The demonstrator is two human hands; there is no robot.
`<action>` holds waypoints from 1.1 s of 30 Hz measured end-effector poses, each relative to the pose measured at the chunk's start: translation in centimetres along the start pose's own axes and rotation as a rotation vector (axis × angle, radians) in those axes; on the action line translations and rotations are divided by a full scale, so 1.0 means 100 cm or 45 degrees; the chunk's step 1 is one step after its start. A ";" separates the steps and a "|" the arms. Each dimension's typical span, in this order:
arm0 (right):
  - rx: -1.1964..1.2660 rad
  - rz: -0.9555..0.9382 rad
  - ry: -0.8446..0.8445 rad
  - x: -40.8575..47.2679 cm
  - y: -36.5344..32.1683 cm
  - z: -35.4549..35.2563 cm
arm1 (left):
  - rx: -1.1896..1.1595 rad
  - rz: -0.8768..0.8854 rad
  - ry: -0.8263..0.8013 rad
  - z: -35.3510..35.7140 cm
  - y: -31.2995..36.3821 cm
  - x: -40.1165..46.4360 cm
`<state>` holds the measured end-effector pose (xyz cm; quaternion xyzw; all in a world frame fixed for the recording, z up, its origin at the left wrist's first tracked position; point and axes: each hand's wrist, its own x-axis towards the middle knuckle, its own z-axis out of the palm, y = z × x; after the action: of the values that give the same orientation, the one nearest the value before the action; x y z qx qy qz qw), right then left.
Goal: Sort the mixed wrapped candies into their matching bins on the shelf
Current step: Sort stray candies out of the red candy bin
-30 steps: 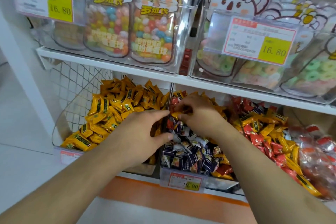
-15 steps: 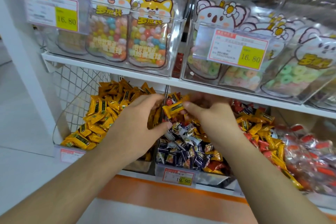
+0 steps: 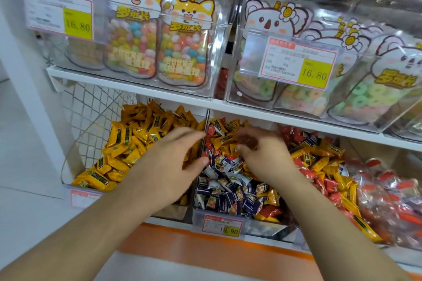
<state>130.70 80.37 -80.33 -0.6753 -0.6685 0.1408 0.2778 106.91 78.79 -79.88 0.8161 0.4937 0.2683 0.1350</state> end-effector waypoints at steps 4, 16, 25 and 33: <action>-0.187 -0.047 -0.061 0.015 0.005 0.014 | 0.051 0.068 -0.072 0.012 -0.002 0.001; -0.041 -0.043 0.123 0.016 0.005 0.012 | 0.012 0.064 -0.104 0.016 -0.007 0.004; 0.991 0.161 0.026 -0.022 -0.044 -0.011 | -0.170 0.005 0.107 0.001 0.007 0.000; 0.725 0.189 0.169 -0.016 -0.026 -0.013 | -0.069 -0.202 0.223 -0.016 -0.006 -0.003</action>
<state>129.19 78.45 -78.08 -0.6249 -0.5314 0.2981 0.4881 105.45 78.79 -78.98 0.7441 0.5590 0.3403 0.1341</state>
